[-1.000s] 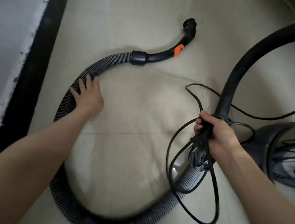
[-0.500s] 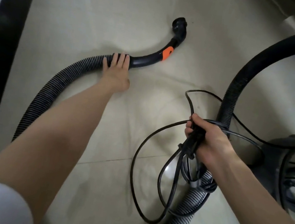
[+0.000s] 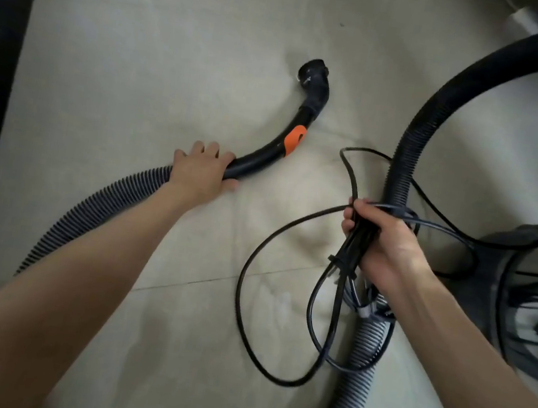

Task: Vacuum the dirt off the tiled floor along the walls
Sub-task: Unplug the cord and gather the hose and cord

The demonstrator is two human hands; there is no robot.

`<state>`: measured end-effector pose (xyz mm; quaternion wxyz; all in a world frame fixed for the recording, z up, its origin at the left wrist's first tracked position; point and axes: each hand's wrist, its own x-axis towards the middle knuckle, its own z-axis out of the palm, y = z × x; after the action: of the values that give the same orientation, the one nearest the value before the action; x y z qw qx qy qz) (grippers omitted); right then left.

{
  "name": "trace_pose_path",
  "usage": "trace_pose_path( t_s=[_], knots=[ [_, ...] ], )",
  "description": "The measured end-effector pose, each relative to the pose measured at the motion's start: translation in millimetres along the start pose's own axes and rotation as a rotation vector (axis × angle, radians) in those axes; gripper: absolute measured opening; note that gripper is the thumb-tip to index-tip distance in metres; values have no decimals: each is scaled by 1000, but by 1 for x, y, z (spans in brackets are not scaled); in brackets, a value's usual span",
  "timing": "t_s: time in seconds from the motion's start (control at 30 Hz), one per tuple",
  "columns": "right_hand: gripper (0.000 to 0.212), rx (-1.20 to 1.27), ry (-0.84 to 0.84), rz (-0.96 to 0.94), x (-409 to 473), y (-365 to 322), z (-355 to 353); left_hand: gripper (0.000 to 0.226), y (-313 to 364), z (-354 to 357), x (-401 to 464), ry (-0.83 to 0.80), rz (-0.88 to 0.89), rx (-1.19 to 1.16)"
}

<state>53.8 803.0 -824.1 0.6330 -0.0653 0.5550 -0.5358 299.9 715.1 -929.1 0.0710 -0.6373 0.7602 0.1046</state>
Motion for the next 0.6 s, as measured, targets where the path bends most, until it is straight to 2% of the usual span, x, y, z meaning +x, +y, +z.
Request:
trace_pose_path(
  t_s=[0.07,0.17,0.23,0.37,0.5,0.6],
  knots=[
    [18,34,-6,-20,-2,-6,2,47,3,5,-21,-31,22,-26],
    [34,62,0,-43,-1,-18,5,39,0,5,-51,-109,42,-68],
    [31,85,-5,-56,-1,-26,8,37,-7,5,-73,-113,79,-47],
    [22,79,-4,-92,-1,-38,15,40,-19,5,-109,-37,148,20],
    [19,43,-20,-94,-5,-43,19,42,-11,-10,-123,58,191,-39],
    [18,-73,-58,-77,-15,-35,19,42,1,-24,-125,95,198,-69]
  ],
)
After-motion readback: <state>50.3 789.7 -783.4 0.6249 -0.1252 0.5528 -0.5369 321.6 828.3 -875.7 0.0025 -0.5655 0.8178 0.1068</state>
